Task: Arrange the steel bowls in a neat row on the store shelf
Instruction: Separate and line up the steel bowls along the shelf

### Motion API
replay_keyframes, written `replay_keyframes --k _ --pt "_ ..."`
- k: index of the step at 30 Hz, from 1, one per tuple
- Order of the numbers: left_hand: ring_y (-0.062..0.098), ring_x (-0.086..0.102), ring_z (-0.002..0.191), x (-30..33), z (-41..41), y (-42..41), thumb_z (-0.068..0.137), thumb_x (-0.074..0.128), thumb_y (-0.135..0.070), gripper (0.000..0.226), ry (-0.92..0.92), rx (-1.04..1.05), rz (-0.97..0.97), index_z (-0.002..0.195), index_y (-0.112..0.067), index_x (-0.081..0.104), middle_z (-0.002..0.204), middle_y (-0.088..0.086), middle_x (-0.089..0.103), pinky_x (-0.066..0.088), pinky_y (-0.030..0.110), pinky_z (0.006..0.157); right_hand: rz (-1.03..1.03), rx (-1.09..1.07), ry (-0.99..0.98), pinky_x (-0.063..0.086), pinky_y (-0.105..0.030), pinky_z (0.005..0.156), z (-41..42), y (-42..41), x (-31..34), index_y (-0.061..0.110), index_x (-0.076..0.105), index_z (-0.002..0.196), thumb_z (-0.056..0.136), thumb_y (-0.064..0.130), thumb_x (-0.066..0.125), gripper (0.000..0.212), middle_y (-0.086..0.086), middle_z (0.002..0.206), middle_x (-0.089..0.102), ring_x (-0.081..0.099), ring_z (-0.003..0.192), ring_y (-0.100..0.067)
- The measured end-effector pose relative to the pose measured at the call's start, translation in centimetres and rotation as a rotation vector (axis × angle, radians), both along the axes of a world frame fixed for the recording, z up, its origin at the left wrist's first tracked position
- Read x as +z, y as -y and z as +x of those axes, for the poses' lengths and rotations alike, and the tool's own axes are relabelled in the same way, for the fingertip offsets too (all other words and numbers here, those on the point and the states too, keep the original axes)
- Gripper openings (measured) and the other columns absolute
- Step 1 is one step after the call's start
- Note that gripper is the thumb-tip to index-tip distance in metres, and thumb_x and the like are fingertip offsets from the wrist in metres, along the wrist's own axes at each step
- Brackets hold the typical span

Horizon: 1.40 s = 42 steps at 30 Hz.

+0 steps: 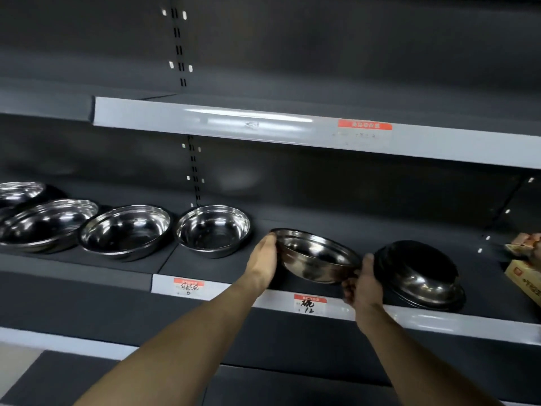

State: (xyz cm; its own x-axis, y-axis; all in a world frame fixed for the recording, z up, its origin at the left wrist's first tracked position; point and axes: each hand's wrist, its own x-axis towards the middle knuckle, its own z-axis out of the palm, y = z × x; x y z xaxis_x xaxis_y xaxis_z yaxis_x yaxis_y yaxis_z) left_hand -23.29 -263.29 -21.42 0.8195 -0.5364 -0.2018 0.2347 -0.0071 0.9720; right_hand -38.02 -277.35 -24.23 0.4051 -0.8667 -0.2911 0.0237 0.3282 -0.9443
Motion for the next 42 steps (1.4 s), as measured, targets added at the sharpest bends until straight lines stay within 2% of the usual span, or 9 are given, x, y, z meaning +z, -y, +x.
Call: replay_keyframes --k 5,10,12,16,25,32,34,37,42 --pt "0.023 0.065 0.112 0.9 0.8 -1.4 0.081 0.043 -0.050 0.048 -0.003 -0.023 0.020 0.105 -0.022 0.073 0.112 0.004 0.073 0.043 0.044 0.109 -0.021 0.021 -0.082 0.042 -0.028 0.051 0.4 -0.8 1.4 0.013 0.067 0.077 0.087 0.063 0.054 0.053 -0.005 0.056 0.061 0.052 0.049 -0.017" --pt "0.024 0.061 0.114 2.1 1.4 -2.9 0.091 0.036 -0.042 0.041 0.109 -0.062 0.085 0.103 -0.022 0.070 0.115 0.005 0.070 0.041 0.043 0.110 -0.118 -0.037 -0.119 0.037 -0.029 0.048 1.1 -1.8 2.2 0.006 0.065 0.070 0.085 0.034 0.056 0.033 -0.008 0.050 0.058 0.045 0.046 -0.023" --pt "0.020 0.057 0.119 2.4 1.8 -3.5 0.096 0.033 -0.040 0.041 0.173 -0.084 0.111 0.113 -0.024 0.067 0.121 0.001 0.067 0.037 0.037 0.112 -0.163 -0.081 -0.160 0.040 -0.030 0.049 1.5 -2.3 2.2 0.004 0.063 0.065 0.083 0.028 0.054 0.031 -0.009 0.051 0.059 0.046 0.046 -0.024" --pt "0.015 0.042 0.136 2.6 2.3 -4.4 0.101 0.033 -0.047 0.049 0.214 -0.063 0.123 0.139 -0.025 0.053 0.145 -0.003 0.051 0.024 0.022 0.107 -0.229 -0.119 -0.211 0.042 -0.030 0.050 2.2 -3.2 2.2 0.004 0.062 0.058 0.082 0.028 0.052 0.035 0.000 0.036 0.058 0.050 0.045 -0.024" --pt "0.013 0.032 0.144 2.5 3.8 -7.0 0.097 0.033 -0.059 0.058 0.243 -0.083 0.158 0.147 -0.030 0.041 0.154 -0.008 0.040 0.018 0.023 0.111 -0.236 -0.141 -0.230 0.054 -0.039 0.069 4.4 -5.1 2.9 0.003 0.068 0.063 0.083 0.028 0.048 0.038 -0.007 0.053 0.067 0.060 0.054 -0.024" --pt "0.022 0.046 0.135 3.7 7.2 -10.7 0.100 0.035 -0.053 0.051 0.460 0.018 0.291 0.141 -0.027 0.050 0.143 0.003 0.054 0.030 0.024 0.106 -0.227 -0.105 -0.136 0.047 -0.023 0.043 9.2 -7.6 4.9 -0.007 0.068 0.090 0.094 0.020 0.045 0.036 -0.007 0.052 0.066 0.059 0.044 -0.016" --pt "0.025 0.047 0.134 4.0 8.9 -12.5 0.101 0.037 -0.048 0.049 0.579 0.051 0.400 0.141 -0.023 0.049 0.143 0.007 0.054 0.032 0.030 0.111 -0.228 -0.087 -0.097 0.043 -0.017 0.034 10.6 -8.7 5.4 -0.005 0.065 0.089 0.097 0.016 0.045 0.031 -0.005 0.047 0.063 0.056 0.037 -0.013" --pt "0.028 0.050 0.131 4.3 11.3 -15.4 0.101 0.038 -0.044 0.047 0.715 0.086 0.532 0.140 -0.019 0.049 0.141 0.011 0.055 0.037 0.037 0.111 -0.225 -0.043 -0.069 0.040 -0.017 0.032 12.6 -10.6 5.9 0.002 0.062 0.081 0.098 0.014 0.045 0.027 -0.010 0.055 0.063 0.053 0.040 -0.014" --pt "0.030 0.053 0.127 4.0 13.5 -18.9 0.101 0.040 -0.042 0.044 0.756 0.133 0.647 0.135 -0.019 0.053 0.136 0.012 0.059 0.041 0.039 0.105 -0.249 0.042 -0.068 0.041 -0.017 0.034 15.4 -13.0 5.8 0.007 0.057 0.075 0.099 0.013 0.043 0.028 -0.010 0.056 0.063 0.054 0.040 -0.014"
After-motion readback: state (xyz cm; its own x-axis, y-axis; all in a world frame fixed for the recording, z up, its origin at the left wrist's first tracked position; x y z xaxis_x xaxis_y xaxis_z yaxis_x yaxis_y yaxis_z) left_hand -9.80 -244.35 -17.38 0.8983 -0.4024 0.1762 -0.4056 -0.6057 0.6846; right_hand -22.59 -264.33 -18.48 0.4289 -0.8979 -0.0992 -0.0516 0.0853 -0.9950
